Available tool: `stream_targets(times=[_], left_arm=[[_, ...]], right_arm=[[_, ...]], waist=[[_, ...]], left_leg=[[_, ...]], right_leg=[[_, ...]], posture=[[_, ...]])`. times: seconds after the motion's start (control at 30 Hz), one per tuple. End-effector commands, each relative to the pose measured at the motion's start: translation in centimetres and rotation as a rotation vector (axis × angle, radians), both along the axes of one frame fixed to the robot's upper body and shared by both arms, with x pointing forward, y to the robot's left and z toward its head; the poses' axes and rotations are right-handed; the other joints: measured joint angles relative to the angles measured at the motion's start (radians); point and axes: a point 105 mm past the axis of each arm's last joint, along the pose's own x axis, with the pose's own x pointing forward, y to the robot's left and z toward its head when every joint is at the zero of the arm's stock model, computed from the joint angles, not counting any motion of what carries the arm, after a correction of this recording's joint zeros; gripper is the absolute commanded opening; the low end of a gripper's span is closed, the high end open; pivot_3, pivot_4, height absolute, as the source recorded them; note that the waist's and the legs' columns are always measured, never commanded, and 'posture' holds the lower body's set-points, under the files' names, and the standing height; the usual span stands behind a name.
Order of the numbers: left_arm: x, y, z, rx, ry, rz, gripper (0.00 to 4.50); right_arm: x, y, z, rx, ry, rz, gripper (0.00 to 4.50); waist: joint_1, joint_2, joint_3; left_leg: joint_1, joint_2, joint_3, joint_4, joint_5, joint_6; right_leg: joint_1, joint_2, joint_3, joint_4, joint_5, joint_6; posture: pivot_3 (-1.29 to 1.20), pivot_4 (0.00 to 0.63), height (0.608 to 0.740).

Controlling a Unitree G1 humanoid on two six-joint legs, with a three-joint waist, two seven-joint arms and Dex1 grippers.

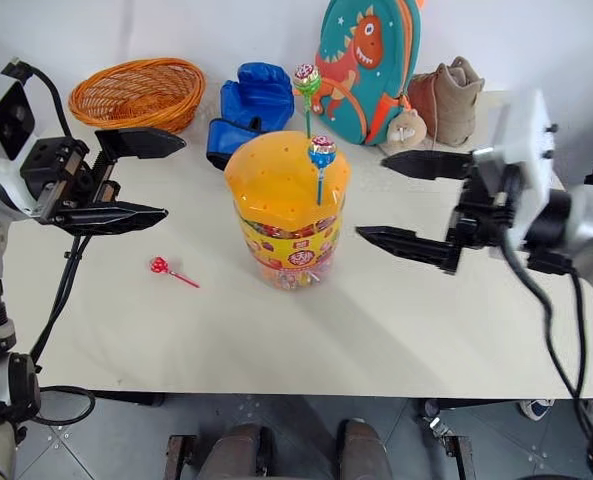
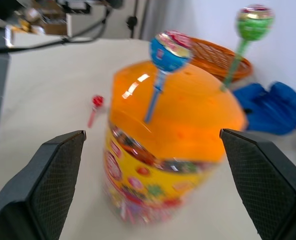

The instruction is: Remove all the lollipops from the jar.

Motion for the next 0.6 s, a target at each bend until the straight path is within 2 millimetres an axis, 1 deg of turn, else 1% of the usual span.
stream_targets(times=[0.03,0.13,0.23,0.33,0.4,0.53,0.57,0.6], left_arm=[[-0.6,1.5,0.7,-0.003,-0.048,0.046,4.46],[-0.7,3.7,-0.1,0.014,-0.024,0.137,4.46],[-1.2,5.8,-0.8,0.01,0.003,0.228,4.46],[-1.6,7.2,-1.5,0.002,0.028,0.289,4.46],[-1.9,7.9,-2.0,-0.01,0.045,0.315,4.46],[-2.2,8.4,-2.7,-0.034,0.066,0.347,4.46],[-2.2,8.5,-2.9,-0.042,0.069,0.355,4.5],[-2.3,8.5,-2.9,-0.049,0.071,0.359,4.5]], right_arm=[[0.9,0.9,0.9,0.011,-0.048,0.006,4.5],[2.1,2.3,0.5,0.025,-0.05,0.056,4.5],[3.5,2.6,0.3,0.044,-0.041,0.059,4.5],[4.1,2.9,0.6,0.066,-0.046,0.075,4.5],[4.3,3.1,0.9,0.078,-0.048,0.088,4.5],[4.4,3.2,1.1,0.071,-0.05,0.111,4.5],[4.2,3.2,1.3,0.075,-0.052,0.122,4.13],[4.1,3.2,1.4,0.078,-0.055,0.129,3.94]], waist=[[-0.007,0.0,0.0],[-0.016,0.0,0.0],[-0.022,0.001,0.001],[-0.02,0.001,0.001],[-0.018,0.001,0.001],[-0.014,0.002,0.001],[-0.013,0.002,0.001],[-0.013,0.002,0.001]], left_leg=[[0.0,0.0,0.0,0.0,0.0,0.0],[0.0,0.0,0.0,0.0,0.0,0.0],[0.0,0.0,0.0,-0.001,0.0,0.0],[-0.001,0.0,0.0,-0.001,0.0,0.0],[-0.001,0.0,0.001,0.0,0.0,0.001],[-0.001,0.0,0.001,0.0,-0.001,0.001],[-0.001,0.0,0.001,0.0,-0.001,0.001],[-0.001,0.0,0.001,0.0,-0.001,0.002]], right_leg=[[0.0,0.0,0.0,0.0,0.0,0.0],[-0.001,0.0,0.0,0.0,0.0,0.0],[-0.002,0.0,0.001,0.001,0.0,0.0],[-0.002,-0.001,0.0,0.001,0.0,0.0],[-0.002,-0.001,0.001,0.002,0.0,0.0],[-0.002,-0.001,0.0,0.002,0.0,0.0],[-0.002,-0.002,0.0,0.002,0.0,0.0],[-0.002,-0.002,0.001,0.002,0.0,0.0]], posture=[[0.0,0.15,0.74],[0.0,0.15,0.74],[0.0,0.15,0.74],[0.0,0.15,0.74],[0.0,0.15,0.74],[0.0,0.15,0.74],[0.0,0.15,0.74],[0.0,0.15,0.74]])
